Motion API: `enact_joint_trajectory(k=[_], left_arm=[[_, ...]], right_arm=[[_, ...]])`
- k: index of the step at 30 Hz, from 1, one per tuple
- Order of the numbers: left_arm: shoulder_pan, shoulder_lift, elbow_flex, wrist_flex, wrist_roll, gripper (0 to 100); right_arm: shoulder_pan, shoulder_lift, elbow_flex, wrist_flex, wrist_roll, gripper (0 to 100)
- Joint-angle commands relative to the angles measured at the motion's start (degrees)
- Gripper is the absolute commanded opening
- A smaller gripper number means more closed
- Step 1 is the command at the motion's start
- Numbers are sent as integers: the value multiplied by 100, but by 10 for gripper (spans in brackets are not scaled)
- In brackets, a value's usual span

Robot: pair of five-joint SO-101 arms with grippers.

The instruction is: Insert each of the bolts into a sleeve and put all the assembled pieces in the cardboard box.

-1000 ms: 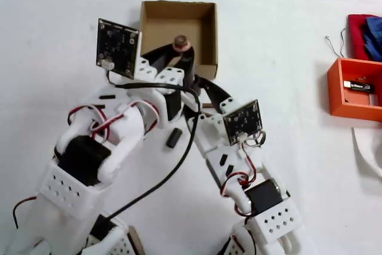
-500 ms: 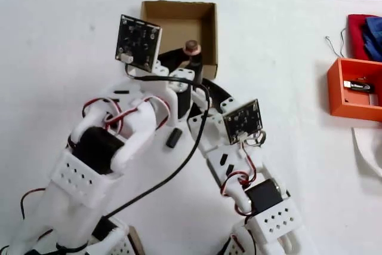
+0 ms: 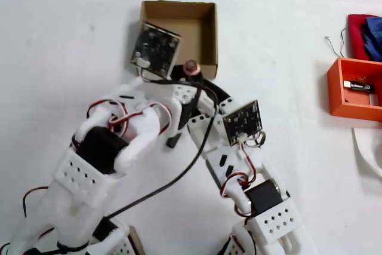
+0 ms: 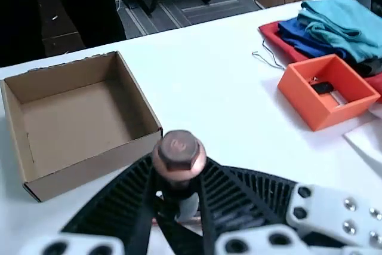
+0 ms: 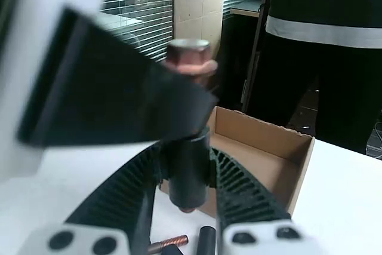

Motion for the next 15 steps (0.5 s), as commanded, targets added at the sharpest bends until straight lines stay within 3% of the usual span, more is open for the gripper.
enact_joint_trajectory(k=[1, 6, 9, 15], left_arm=[[404, -35, -40, 185, -484, 27], [448, -44, -40, 185, -651, 58], [308, -35, -40, 334, -651, 116], [-211, -35, -40, 378, -651, 120]], right_arm=[[57, 13, -255, -145, 62, 23], [57, 4, -255, -136, 62, 23], [57, -22, -255, -127, 62, 23], [48, -31, -255, -119, 62, 23]])
